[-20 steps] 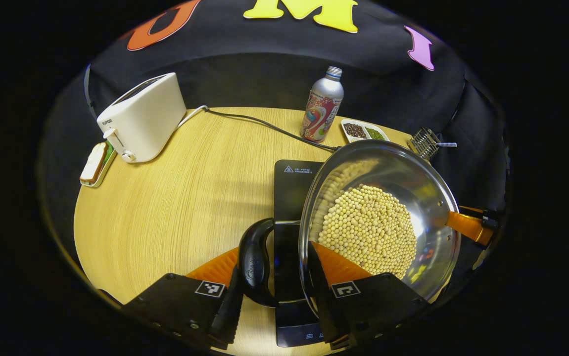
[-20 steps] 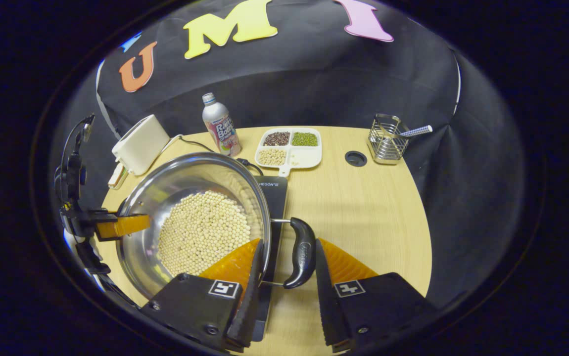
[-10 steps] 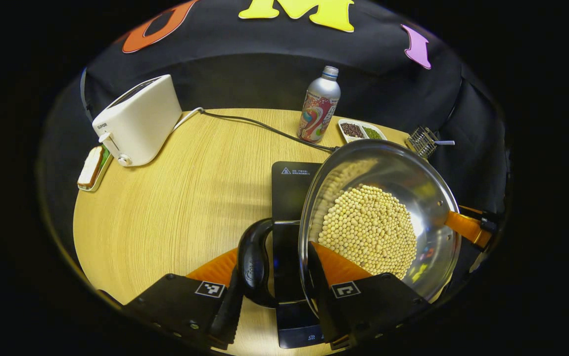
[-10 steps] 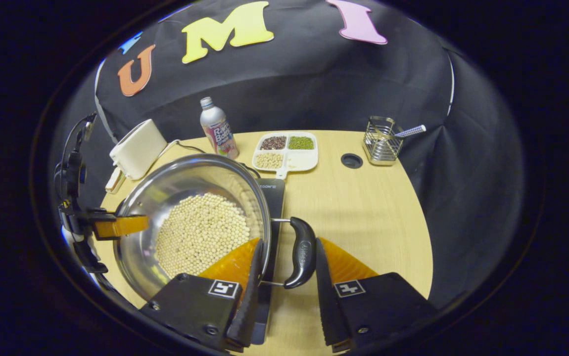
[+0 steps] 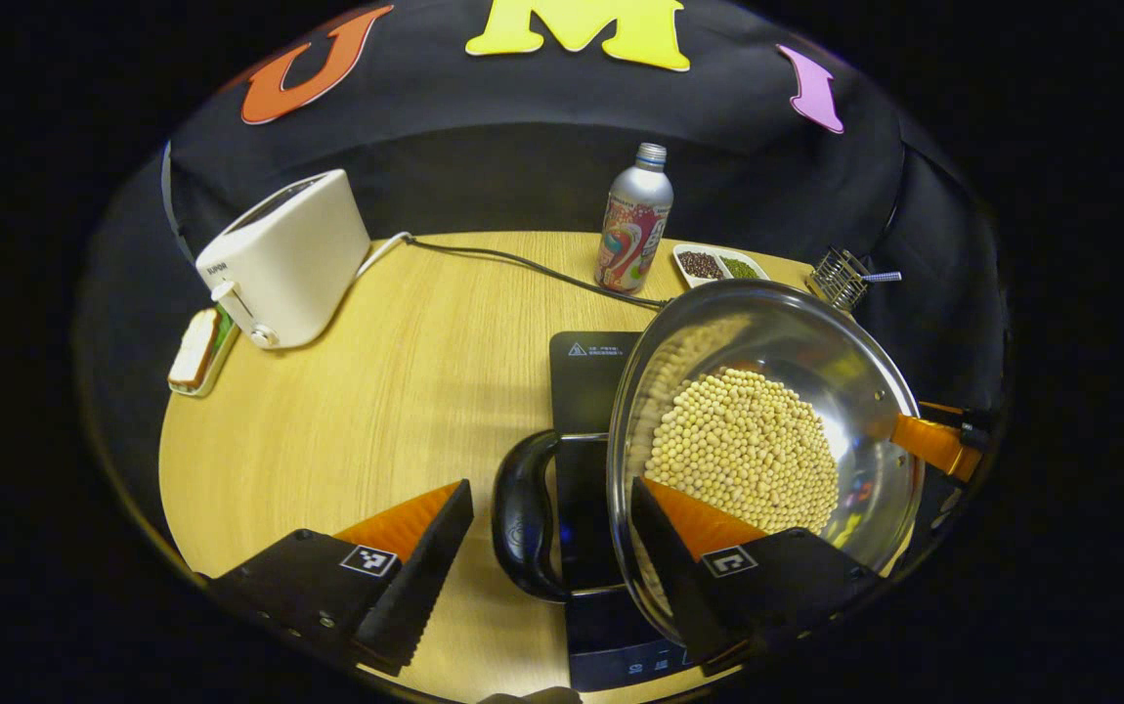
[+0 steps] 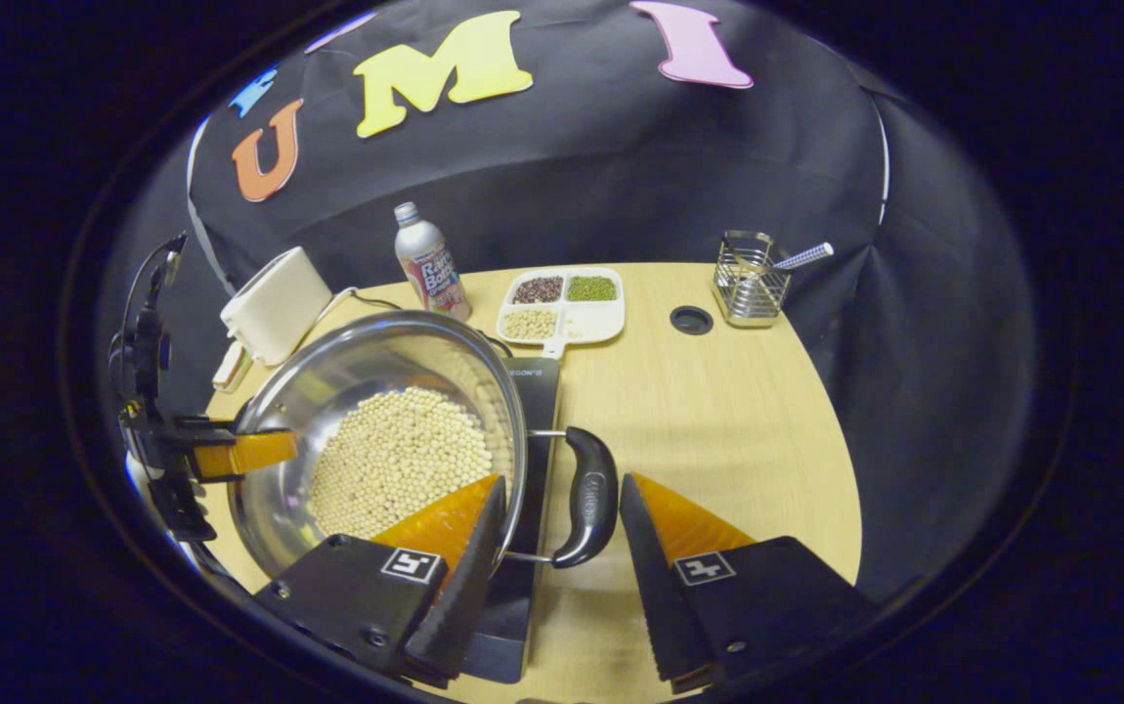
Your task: First push the handle of the pot to place it horizontally, then grasp the pot with both hands and set it on the induction cooktop.
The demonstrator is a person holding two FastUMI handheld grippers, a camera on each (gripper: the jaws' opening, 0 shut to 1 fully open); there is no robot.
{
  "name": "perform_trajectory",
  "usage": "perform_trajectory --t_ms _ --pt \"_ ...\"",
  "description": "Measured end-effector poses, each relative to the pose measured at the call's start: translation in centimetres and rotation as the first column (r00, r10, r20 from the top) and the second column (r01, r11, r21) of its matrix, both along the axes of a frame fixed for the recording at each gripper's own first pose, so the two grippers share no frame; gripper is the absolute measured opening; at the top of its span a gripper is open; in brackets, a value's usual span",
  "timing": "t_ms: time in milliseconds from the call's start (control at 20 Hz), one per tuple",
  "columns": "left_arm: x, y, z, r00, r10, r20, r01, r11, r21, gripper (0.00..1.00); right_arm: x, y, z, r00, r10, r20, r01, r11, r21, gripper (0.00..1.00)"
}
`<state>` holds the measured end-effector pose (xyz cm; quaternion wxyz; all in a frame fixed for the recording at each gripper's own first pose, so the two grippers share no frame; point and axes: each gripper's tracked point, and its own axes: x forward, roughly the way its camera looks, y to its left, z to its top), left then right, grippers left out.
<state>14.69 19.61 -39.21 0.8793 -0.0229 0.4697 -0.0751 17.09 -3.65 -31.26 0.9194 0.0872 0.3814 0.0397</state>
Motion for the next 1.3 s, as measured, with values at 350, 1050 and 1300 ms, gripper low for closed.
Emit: perform_trajectory --t_ms 350,1050,1300 --pt "-1.3 0.4 3.8 0.988 0.084 0.127 -0.077 0.995 -0.06 0.97 -1.4 1.5 5.2 0.979 0.058 0.193 -0.029 0.988 -0.152 0.78" --pt "-5.1 2.8 13.0 0.951 0.054 0.306 -0.036 0.997 -0.066 0.96 -6.2 6.9 10.4 0.955 0.095 0.28 -0.051 0.986 -0.16 0.79" --pt "-7.0 6.8 20.2 0.901 0.098 0.422 -0.067 0.994 -0.086 0.96 -8.6 7.7 20.0 0.892 0.084 0.443 -0.011 0.986 -0.164 0.78"
